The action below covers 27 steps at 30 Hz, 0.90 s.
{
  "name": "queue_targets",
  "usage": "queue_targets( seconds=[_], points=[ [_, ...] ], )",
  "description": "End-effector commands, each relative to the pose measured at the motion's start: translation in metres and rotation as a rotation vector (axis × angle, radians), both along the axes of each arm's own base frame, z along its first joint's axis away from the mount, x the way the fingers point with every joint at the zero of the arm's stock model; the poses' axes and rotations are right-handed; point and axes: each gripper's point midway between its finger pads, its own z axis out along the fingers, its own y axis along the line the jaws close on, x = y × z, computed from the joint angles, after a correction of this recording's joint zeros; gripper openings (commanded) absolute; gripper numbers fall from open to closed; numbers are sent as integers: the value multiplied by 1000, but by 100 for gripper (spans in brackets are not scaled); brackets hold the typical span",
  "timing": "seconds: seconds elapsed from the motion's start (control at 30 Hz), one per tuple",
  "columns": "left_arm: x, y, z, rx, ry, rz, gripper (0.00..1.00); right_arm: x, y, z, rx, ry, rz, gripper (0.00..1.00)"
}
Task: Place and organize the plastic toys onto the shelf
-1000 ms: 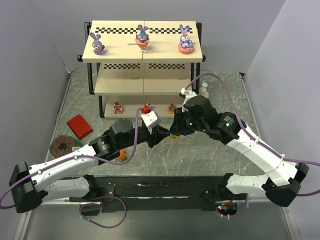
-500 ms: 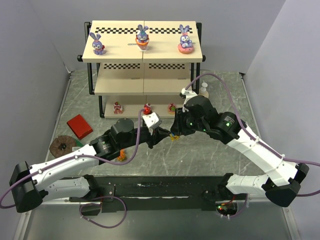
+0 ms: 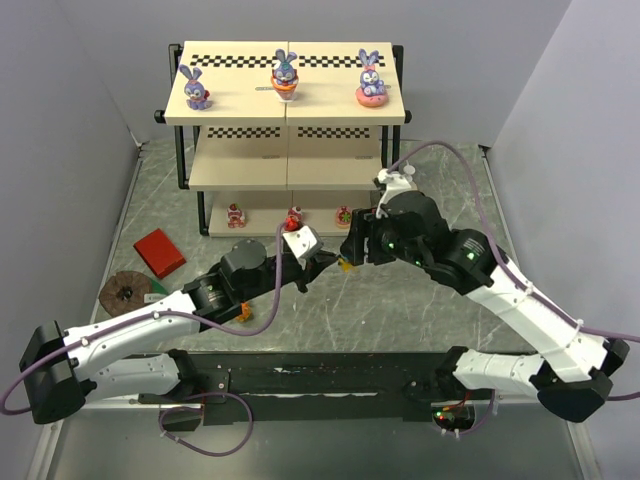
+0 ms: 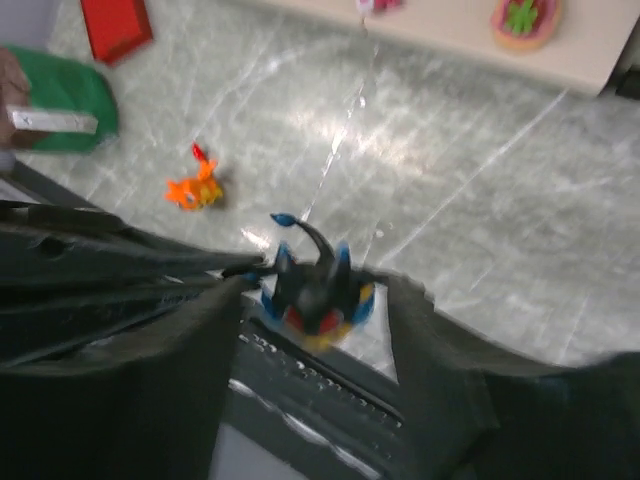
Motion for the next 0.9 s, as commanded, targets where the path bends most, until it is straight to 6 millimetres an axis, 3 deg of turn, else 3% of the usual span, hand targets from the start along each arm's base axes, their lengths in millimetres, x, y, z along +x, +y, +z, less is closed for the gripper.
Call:
queue_targets(
  seconds=[0.0,0.1,0.3,0.4,0.63,0.87],
  points=[
    [22,10,36,-70,-185,103,1,15,-13,37,81,-143,-99,81],
    [34,9,38,-49,-231,146,1,18,-25,52,124,-206,-162,89],
    [64,11,47,-23,-330,235,1,17,-49,69,185,-278,-256,91],
    [82,14,58,-35,-385,227,1,15,-59,63,162,-269,-283,91],
    [92,33,93,-145,-526,203,1,9,-77,50,137,-260,-335,91],
    [111,38,102,-124,-558,193,1,7,-85,45,132,-264,-359,91]
  ],
)
